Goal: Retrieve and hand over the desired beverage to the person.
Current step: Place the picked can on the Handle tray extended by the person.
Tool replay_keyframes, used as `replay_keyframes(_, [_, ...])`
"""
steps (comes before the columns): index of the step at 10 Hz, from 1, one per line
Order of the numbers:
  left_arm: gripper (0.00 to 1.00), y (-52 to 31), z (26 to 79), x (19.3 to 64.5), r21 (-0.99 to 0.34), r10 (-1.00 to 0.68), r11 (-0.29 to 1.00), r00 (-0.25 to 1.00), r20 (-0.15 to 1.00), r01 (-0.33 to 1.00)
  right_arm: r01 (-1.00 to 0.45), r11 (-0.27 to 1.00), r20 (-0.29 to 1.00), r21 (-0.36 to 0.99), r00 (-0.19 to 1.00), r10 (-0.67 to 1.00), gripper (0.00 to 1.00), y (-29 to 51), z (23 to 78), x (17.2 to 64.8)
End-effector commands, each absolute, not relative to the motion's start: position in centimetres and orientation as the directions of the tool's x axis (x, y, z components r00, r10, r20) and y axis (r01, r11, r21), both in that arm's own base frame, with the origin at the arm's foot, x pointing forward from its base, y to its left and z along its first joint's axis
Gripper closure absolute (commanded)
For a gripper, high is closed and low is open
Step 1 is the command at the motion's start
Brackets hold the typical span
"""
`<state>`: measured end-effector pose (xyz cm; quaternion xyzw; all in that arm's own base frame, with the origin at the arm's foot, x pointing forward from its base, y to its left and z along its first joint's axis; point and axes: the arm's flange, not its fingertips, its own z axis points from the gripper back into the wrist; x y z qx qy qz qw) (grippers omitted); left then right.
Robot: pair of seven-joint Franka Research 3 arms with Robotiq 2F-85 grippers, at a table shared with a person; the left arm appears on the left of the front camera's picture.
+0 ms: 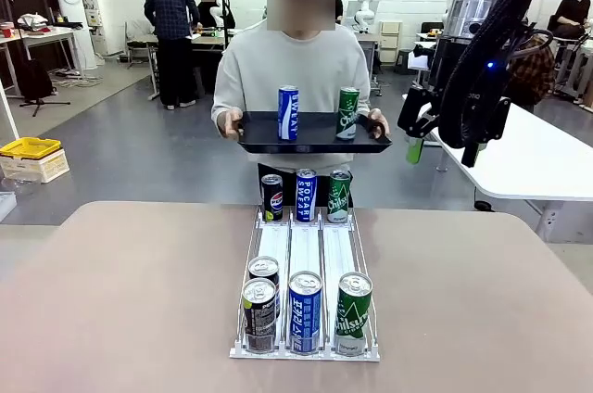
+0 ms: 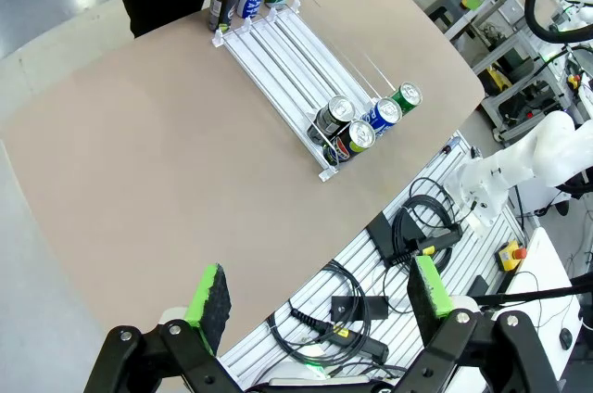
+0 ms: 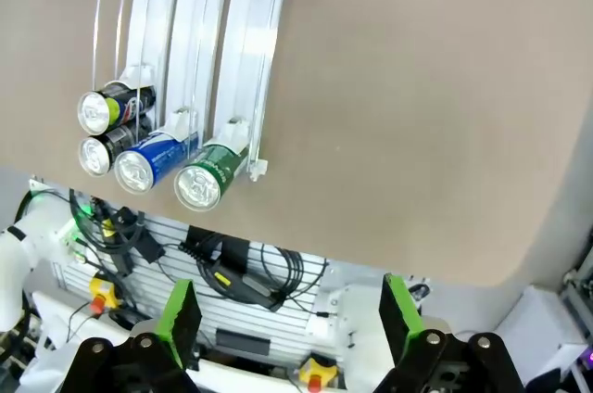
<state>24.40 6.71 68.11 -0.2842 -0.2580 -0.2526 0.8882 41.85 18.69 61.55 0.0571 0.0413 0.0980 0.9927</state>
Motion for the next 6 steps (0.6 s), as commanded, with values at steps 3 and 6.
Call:
replay_keyframes(3, [0.00, 6.7, 68.1, 24.4, -0.371, -0.302, 0.705, 0.730, 0.613, 0.604, -0.192, 0.974, -0.071, 0.120, 0.977, 0.202, 0.00, 18.8, 61.5, 41.9])
replay_keyframes(6, [0.00, 6.7, 68.1, 24.4, -0.371, -0.302, 0.705, 0.730, 0.613, 0.604, -0.476, 0.768, 0.229, 0.429, 0.880, 0.417, 0.00, 10.8, 65.5, 37.8])
